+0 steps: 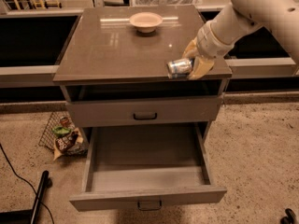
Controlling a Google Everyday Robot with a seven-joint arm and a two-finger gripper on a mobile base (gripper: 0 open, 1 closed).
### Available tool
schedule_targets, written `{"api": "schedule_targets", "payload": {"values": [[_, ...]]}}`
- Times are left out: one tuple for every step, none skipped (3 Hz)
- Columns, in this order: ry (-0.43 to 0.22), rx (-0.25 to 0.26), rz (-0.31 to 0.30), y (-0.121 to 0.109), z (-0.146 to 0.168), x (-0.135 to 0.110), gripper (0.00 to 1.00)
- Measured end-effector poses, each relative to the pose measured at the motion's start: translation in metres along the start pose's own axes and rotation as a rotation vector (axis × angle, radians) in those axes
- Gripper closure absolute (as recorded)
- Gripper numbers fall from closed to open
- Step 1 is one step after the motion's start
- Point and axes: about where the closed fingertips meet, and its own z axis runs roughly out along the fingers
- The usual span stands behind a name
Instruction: Pick redbull can from middle drawer and place on counter
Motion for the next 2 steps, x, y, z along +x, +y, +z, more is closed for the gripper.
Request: {"api": "schedule_targets", "payload": {"values": [[-0.049, 0.043, 0.05, -0.04, -0.001, 0.007, 1.0], [-0.104, 0.088, 0.1, -0.075, 0.001, 0.011, 1.0]]}}
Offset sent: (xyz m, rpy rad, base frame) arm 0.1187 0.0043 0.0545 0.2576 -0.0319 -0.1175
